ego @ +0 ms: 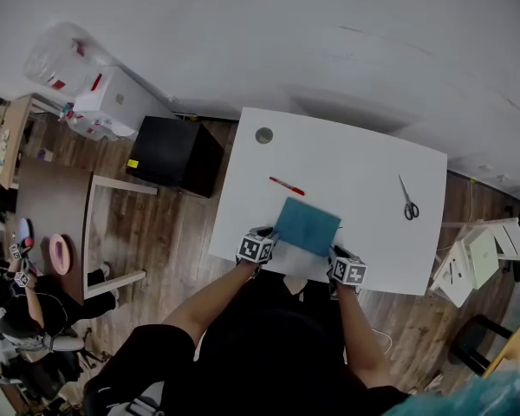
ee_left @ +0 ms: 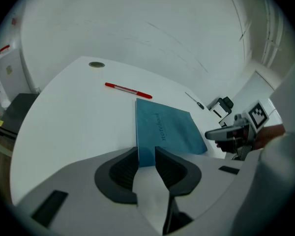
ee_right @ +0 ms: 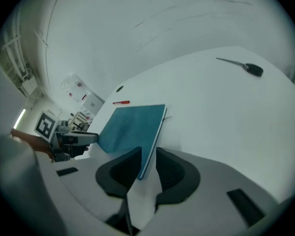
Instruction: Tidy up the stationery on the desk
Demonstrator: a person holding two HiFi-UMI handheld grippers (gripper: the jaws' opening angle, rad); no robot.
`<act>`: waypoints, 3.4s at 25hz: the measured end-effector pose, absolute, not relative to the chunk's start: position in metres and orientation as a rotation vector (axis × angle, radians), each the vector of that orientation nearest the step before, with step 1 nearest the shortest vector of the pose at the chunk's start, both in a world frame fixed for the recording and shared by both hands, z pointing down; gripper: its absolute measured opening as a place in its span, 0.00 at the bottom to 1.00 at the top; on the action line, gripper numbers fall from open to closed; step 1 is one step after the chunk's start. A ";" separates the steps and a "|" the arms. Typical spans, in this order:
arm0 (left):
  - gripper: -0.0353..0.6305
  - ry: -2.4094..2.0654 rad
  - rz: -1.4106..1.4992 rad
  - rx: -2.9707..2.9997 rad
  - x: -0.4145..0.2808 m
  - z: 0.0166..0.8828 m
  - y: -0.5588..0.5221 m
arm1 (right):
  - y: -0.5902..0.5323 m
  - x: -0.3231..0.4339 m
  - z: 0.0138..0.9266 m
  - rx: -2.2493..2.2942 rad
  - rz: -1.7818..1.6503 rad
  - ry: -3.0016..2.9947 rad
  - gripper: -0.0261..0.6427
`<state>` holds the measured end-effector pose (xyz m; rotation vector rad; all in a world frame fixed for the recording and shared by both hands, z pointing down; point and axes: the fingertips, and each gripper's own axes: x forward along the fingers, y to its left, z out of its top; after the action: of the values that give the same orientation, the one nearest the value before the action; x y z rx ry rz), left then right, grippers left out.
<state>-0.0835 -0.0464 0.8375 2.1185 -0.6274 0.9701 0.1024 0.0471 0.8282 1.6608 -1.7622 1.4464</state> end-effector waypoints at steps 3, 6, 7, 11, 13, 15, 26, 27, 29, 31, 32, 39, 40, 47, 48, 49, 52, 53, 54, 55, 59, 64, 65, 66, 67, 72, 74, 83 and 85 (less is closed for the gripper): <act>0.21 -0.648 0.953 2.142 -0.085 0.845 -0.031 | 0.024 0.121 0.815 1.621 1.267 -1.806 0.19; 0.21 -0.693 0.929 2.099 -0.085 0.845 -0.024 | -0.005 0.126 0.805 1.541 1.134 -1.861 0.19; 0.21 -0.709 0.925 2.083 -0.085 0.845 -0.023 | -0.014 0.126 0.804 1.512 1.111 -1.882 0.19; 0.21 -0.785 0.897 2.029 -0.086 0.842 -0.021 | -0.048 0.124 0.804 1.379 1.030 -1.945 0.19; 0.21 -0.825 0.874 2.002 -0.086 0.839 -0.017 | -0.058 0.123 0.810 1.289 0.979 -1.951 0.19; 0.21 -0.856 0.844 1.981 -0.083 0.835 -0.010 | -0.064 0.124 0.816 1.221 0.957 -1.948 0.19; 0.21 -0.912 0.753 1.877 -0.063 0.830 0.015 | -0.059 0.113 0.828 0.965 0.969 -1.995 0.20; 0.21 -0.913 0.745 1.879 -0.061 0.831 0.014 | -0.056 0.113 0.828 0.953 0.976 -1.995 0.20; 0.21 -0.914 0.729 1.877 -0.059 0.833 0.012 | -0.048 0.111 0.829 0.925 0.984 -1.992 0.20; 0.21 -0.925 0.735 1.861 -0.060 0.837 0.010 | -0.039 0.108 0.831 0.899 0.981 -1.992 0.20; 0.21 -0.930 0.739 1.849 -0.062 0.840 0.010 | -0.035 0.107 0.832 0.893 0.977 -1.990 0.20; 0.21 -0.960 0.718 1.823 -0.073 0.840 -0.002 | -0.006 0.098 0.832 0.911 1.033 -1.968 0.20; 0.21 -0.968 0.720 1.823 -0.077 0.838 -0.007 | -0.001 0.093 0.832 0.904 1.020 -1.966 0.20; 0.21 -0.974 0.761 1.855 -0.107 0.835 -0.049 | 0.030 0.038 0.836 0.874 1.088 -1.981 0.20; 0.21 -0.960 0.772 1.867 -0.111 0.835 -0.053 | 0.032 0.031 0.838 0.901 1.121 -1.980 0.19; 0.21 -0.942 0.786 1.883 -0.114 0.834 -0.057 | 0.033 0.023 0.841 0.932 1.157 -1.978 0.19; 0.21 -0.886 0.832 1.942 -0.125 0.832 -0.064 | 0.030 0.000 0.841 1.014 1.245 -1.969 0.19; 0.21 -0.869 0.842 1.959 -0.129 0.831 -0.066 | 0.027 -0.008 0.839 1.034 1.264 -1.965 0.19; 0.21 -0.852 0.847 1.974 -0.132 0.829 -0.068 | 0.025 -0.017 0.838 1.048 1.282 -1.961 0.19; 0.21 -0.836 0.848 1.984 -0.136 0.828 -0.070 | 0.024 -0.026 0.838 1.058 1.299 -1.958 0.19; 0.21 -0.794 0.844 2.006 -0.152 0.828 -0.080 | 0.016 -0.061 0.837 1.091 1.340 -1.954 0.19; 0.21 -0.679 0.859 2.057 -0.159 0.827 -0.099 | 0.008 -0.071 0.838 1.218 1.372 -1.875 0.18; 0.21 -0.651 0.870 2.076 -0.158 0.826 -0.101 | 0.007 -0.071 0.839 1.238 1.392 -1.868 0.19; 0.21 -0.629 0.882 2.094 -0.157 0.826 -0.103 | 0.006 -0.072 0.842 1.251 1.412 -1.866 0.19; 0.21 -0.613 0.890 2.107 -0.157 0.826 -0.105 | 0.005 -0.075 0.844 1.260 1.430 -1.866 0.18; 0.21 -0.604 0.868 2.115 -0.162 0.827 -0.118 | -0.005 -0.091 0.839 1.328 1.456 -1.832 0.18; 0.21 -0.606 0.857 2.119 -0.161 0.826 -0.127 | -0.012 -0.094 0.837 1.353 1.468 -1.831 0.18; 0.21 -0.556 0.847 2.134 -0.164 0.821 -0.140 | -0.026 -0.093 0.831 1.401 1.450 -1.817 0.18; 0.21 -0.543 0.829 2.137 -0.162 0.820 -0.135 | -0.027 -0.083 0.826 1.419 1.398 -1.821 0.18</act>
<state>-0.1620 -0.1354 0.8202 2.1371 -0.5431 0.8286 -0.0832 -0.0270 0.8256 1.4186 -1.8208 1.3984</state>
